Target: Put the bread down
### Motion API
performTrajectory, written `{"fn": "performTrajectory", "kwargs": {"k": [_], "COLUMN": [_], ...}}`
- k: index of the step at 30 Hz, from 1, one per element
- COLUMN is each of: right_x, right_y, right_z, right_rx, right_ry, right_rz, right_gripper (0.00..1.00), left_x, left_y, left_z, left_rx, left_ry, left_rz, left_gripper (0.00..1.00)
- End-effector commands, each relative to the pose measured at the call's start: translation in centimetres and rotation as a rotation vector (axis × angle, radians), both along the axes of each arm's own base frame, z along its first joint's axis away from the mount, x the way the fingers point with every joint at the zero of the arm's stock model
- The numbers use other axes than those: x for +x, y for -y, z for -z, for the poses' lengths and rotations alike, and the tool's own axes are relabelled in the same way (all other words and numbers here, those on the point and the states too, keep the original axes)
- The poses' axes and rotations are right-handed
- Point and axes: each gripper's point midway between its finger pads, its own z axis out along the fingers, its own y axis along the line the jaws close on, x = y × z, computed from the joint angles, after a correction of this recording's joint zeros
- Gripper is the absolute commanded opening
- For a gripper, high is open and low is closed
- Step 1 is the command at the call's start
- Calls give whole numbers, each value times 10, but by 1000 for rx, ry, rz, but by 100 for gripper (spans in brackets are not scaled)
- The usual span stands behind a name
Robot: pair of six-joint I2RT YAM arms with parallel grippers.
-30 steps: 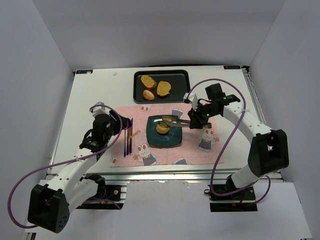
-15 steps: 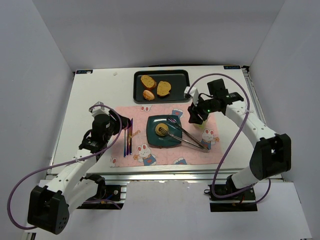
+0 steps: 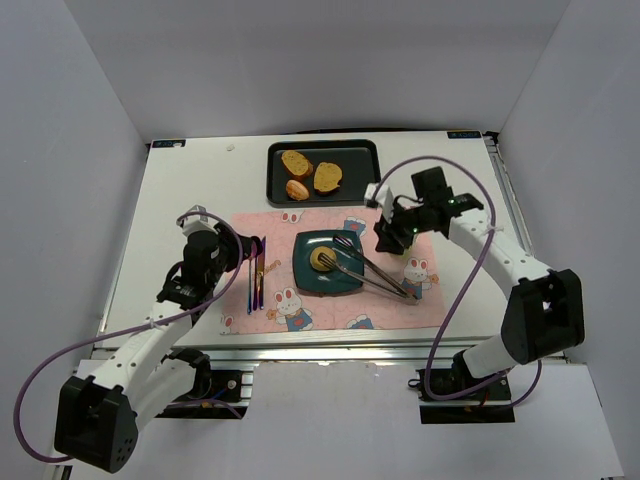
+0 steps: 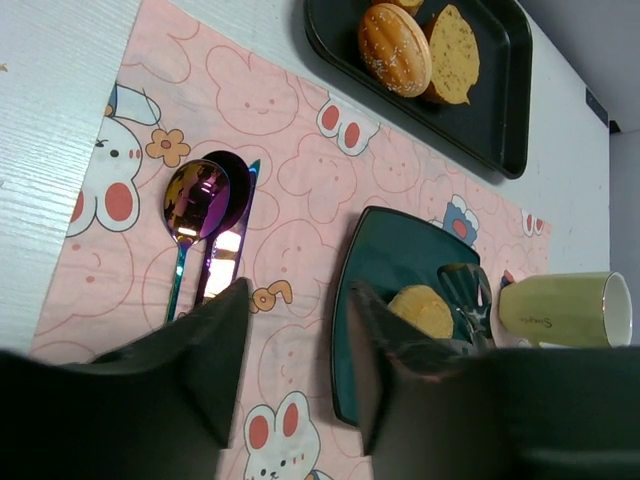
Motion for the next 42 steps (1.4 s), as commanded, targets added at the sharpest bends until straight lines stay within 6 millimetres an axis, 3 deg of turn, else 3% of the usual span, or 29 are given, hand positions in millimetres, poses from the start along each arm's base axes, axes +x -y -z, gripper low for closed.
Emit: {"fn": "performTrajectory", "kwargs": {"k": [1,2,4,11,20,25,27,30,34,39,42], "right_x": [-25,-28,-16,17,13,3,2,0,-9,-22,-15], "right_y": [-7,-7,-13,-14,-11,-13,-15,-18,-29,-48,-53], "right_z": [34,47,53,76,104,119,117,105,69,-13,-61], "right_rx": [-55,-74,-104,-186,-225,-234,-225,-202,-121,44,150], "right_ry": [28,10,61,63,1,-71,-76,-77,-88,-74,-47], "right_rz": [-88,-68,-28,111,106,83,80,72,50,7,56], "right_gripper": [48,46,45,53,53,39,20,0,0,0,0], "left_x": [2,2,3,-1,-2,-1,-1,-2,-1,1,3], "left_y": [4,5,5,0,1,1,2,3,12,40,59], "left_z": [-3,-3,-3,-4,-3,-4,-6,-8,-15,-29,-29], "left_rx": [-22,-24,-24,-16,-18,-17,-19,-23,-45,-108,-140], "left_ry": [21,20,19,18,15,18,22,28,60,117,111], "left_rz": [11,15,18,-1,3,2,5,13,63,207,295], "left_gripper": [49,44,38,47,50,50,50,49,49,55,57]}}
